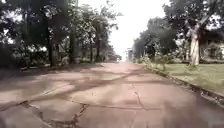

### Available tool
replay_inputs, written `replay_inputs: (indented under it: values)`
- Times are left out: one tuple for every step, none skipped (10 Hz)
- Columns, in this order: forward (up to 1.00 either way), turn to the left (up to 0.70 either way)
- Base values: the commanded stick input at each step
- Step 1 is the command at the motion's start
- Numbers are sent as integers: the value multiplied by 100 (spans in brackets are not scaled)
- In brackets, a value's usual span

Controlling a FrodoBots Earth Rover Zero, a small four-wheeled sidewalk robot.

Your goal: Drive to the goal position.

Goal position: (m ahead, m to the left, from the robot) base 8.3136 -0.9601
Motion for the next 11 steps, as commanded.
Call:
replay_inputs:
  values:
    - [100,0]
    - [100,0]
    - [100,0]
    - [100,0]
    - [100,0]
    - [100,0]
    - [100,0]
    - [100,0]
    - [100,0]
    - [100,0]
    - [100,0]
